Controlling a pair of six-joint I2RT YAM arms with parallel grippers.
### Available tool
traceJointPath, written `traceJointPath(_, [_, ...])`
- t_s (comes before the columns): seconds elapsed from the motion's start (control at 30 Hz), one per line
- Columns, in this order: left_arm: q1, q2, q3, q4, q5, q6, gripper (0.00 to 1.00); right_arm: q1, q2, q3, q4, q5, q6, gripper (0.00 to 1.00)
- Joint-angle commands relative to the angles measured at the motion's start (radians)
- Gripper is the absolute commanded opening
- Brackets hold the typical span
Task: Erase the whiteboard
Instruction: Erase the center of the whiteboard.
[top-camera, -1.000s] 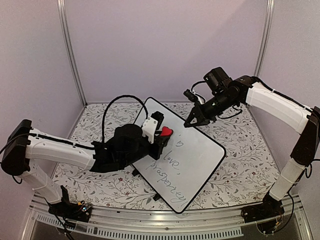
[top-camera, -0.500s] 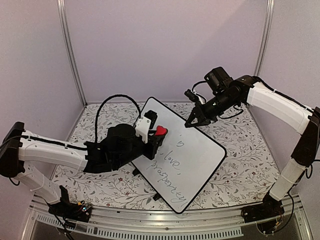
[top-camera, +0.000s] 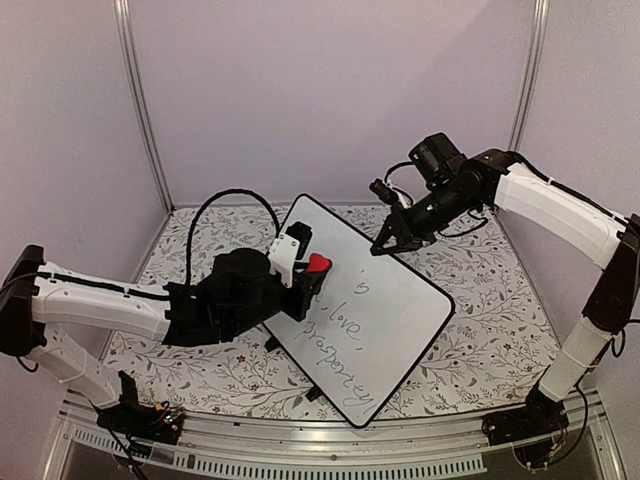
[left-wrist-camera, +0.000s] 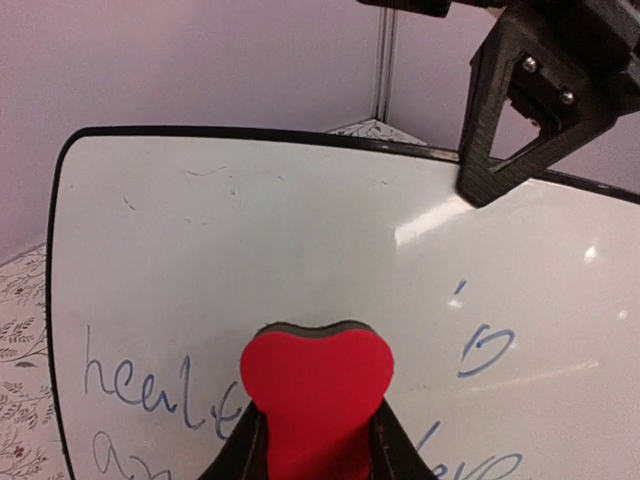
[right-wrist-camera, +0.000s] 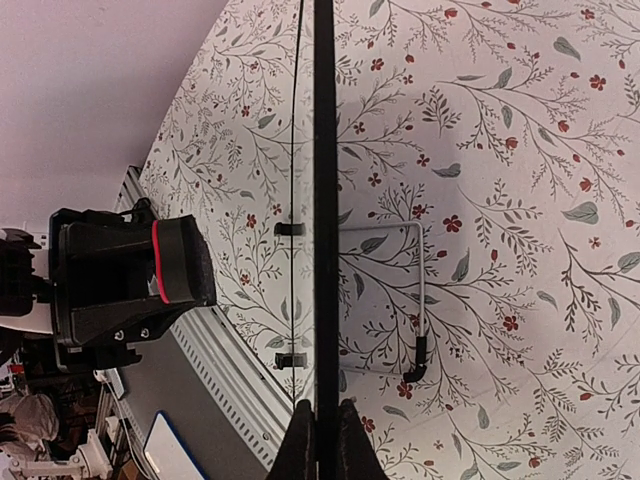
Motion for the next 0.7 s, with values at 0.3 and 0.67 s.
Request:
traceJointPath(0.3, [-0.048,-0.021,0.094,-0.146,0.004,0.001,0.00,-0.004,-0.028,0.041,0.022,-0.032,-0.014,0.00])
traceJointPath(0.67, [-0.094,0.096,0.185,-0.170,-0.002,-0.014,0.00,-0.004,-0.073,0.010,0.029,-0.022,-0.015,0.00])
